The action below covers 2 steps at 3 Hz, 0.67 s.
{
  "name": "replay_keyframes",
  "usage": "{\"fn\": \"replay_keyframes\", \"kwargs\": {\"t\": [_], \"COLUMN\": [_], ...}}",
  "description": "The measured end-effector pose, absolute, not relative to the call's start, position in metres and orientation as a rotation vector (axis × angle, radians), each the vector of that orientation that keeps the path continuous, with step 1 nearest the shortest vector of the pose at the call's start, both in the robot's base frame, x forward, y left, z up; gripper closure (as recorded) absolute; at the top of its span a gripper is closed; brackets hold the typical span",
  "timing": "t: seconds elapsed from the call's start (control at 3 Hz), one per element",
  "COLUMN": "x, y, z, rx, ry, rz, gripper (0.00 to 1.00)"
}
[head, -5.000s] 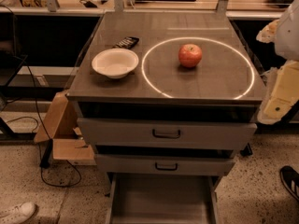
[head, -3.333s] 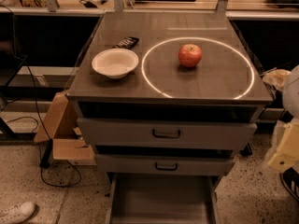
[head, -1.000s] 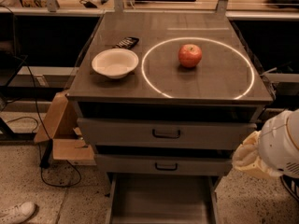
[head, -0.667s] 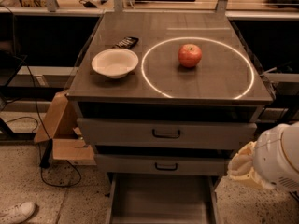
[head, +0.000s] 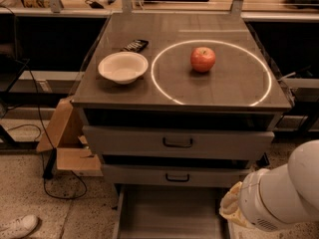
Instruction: Close bottom drawer
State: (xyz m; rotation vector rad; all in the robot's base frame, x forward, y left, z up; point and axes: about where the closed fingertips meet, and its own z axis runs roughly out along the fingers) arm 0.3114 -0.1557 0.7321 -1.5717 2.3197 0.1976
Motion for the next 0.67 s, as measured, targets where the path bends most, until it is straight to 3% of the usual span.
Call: {"fn": "replay_keyframes", "kwargs": {"t": [0.67], "x": [0.292], "y": [-0.145], "z": [0.706], "rx": [-1.533], "ry": [2.34], "rz": [0.262], "gripper": [1.0]}}
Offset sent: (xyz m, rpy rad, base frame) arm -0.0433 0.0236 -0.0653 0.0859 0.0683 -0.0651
